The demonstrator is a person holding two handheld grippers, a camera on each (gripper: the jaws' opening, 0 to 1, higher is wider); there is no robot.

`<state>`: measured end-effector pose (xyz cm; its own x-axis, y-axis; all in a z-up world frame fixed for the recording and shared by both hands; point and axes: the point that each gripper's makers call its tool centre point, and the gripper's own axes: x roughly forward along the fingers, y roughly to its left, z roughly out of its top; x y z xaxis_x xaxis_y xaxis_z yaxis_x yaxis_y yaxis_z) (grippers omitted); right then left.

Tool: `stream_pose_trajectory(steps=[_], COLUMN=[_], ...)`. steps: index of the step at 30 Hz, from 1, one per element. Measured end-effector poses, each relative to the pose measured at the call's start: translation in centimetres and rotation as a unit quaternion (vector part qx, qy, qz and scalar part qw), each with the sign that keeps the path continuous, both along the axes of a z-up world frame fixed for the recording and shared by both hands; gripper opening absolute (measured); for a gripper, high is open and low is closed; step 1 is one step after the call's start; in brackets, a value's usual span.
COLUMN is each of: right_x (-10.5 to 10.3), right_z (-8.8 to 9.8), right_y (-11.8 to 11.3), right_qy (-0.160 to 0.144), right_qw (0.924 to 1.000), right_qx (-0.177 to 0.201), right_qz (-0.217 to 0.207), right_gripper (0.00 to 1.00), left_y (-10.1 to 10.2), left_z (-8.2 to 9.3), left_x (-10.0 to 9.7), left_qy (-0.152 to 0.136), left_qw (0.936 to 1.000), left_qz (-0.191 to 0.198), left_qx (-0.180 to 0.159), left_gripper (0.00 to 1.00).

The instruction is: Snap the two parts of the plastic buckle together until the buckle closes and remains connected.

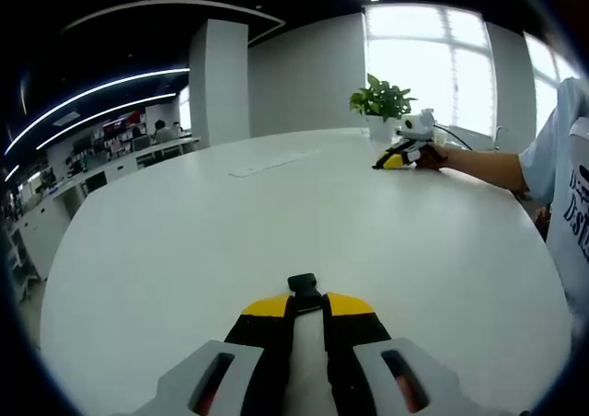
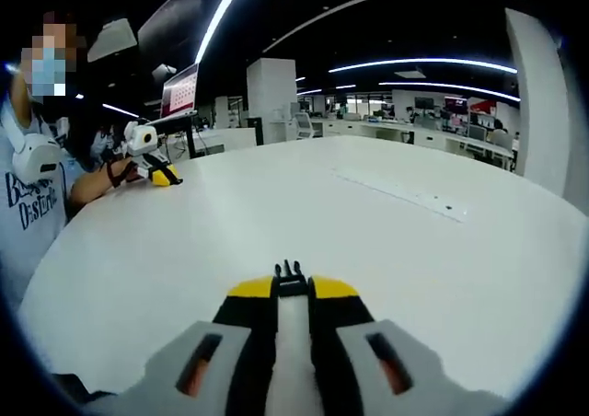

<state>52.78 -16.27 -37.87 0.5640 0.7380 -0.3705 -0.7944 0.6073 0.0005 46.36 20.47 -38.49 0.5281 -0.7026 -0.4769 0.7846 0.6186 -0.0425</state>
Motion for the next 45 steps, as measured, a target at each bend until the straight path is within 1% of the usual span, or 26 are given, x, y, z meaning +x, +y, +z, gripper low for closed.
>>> stream_pose_trajectory(steps=[1,2,3,4,5,6,9,11,13,16,20,23,26,27,33,36,42,45], right_x=[0.0,0.1,0.3,0.5,0.5,0.4,0.3,0.2,-0.2,-0.7,-1.8,-2.6,-3.0,-3.3,-4.5,-5.0,-5.7,-6.0], right_z=[0.0,0.1,0.5,1.2,2.4,2.9,3.2,3.5,4.0,4.0,4.2,4.0,4.0,3.7,3.5,3.3,3.2,3.1], right_y=[0.0,-0.3,-0.5,-0.4,-0.3,-0.4,-0.9,-0.7,0.1,1.4,3.8,5.3,6.1,6.7,9.1,10.0,11.5,12.0], right_qy=[-0.001,-0.006,-0.023,-0.040,-0.066,-0.075,-0.076,-0.078,-0.080,-0.077,-0.071,-0.066,-0.066,-0.064,-0.057,-0.049,-0.043,-0.042], right_qw=[1.0000,0.9999,0.9994,0.9988,0.9973,0.9963,0.9960,0.9959,0.9961,0.9969,0.9968,0.9964,0.9958,0.9951,0.9925,0.9912,0.9887,0.9874], right_qx=[-0.003,-0.013,-0.019,-0.009,0.005,0.013,0.014,0.019,0.027,0.016,0.012,0.005,0.002,-0.007,-0.010,-0.015,-0.014,-0.015], right_qz=[-0.001,-0.007,-0.018,-0.026,-0.033,-0.039,-0.044,-0.041,-0.028,-0.007,0.033,0.053,0.064,0.074,0.108,0.122,0.143,0.152], right_gripper=[0.12,0.12,0.12,0.12,0.12,0.12,0.12,0.12,0.12,0.12,0.12,0.12,0.11,0.11,0.11,0.11,0.11,0.11], left_y=[0.0,0.0,0.0,0.0,0.0,0.0,0.0,-0.1,-0.1,-0.1,-0.1,-0.2,-0.2,-0.2,-0.7,-1.0,-1.2,-1.4], left_z=[0.0,0.0,0.0,0.0,0.0,0.0,0.0,0.0,0.0,0.0,0.0,0.0,0.0,0.0,0.1,0.2,0.3,0.2], left_x=[0.0,0.0,0.0,0.0,0.0,0.0,0.0,0.0,0.0,-0.1,-0.2,-0.4,-0.5,-0.6,-1.0,-1.4,-1.7,-1.9], left_qy=[0.000,-0.001,-0.001,-0.001,-0.001,-0.001,-0.001,-0.002,-0.004,-0.004,-0.006,-0.010,-0.012,-0.014,-0.026,-0.030,-0.036,-0.029], left_qw=[1.0000,1.0000,1.0000,1.0000,1.0000,1.0000,1.0000,1.0000,1.0000,0.9999,0.9998,0.9996,0.9995,0.9993,0.9982,0.9973,0.9961,0.9960], left_qz=[0.000,0.000,0.000,0.000,0.000,-0.001,-0.001,-0.002,-0.003,-0.005,-0.012,-0.018,-0.022,-0.024,-0.041,-0.056,-0.068,-0.075], left_qx=[0.000,0.001,0.002,0.001,0.001,0.001,0.002,0.006,0.008,0.009,0.012,0.018,0.020,0.023,0.035,0.037,0.043,0.039], left_gripper=[0.11,0.11,0.11,0.11,0.11,0.11,0.11,0.11,0.11,0.11,0.11,0.11,0.11,0.11,0.11,0.11,0.11,0.11])
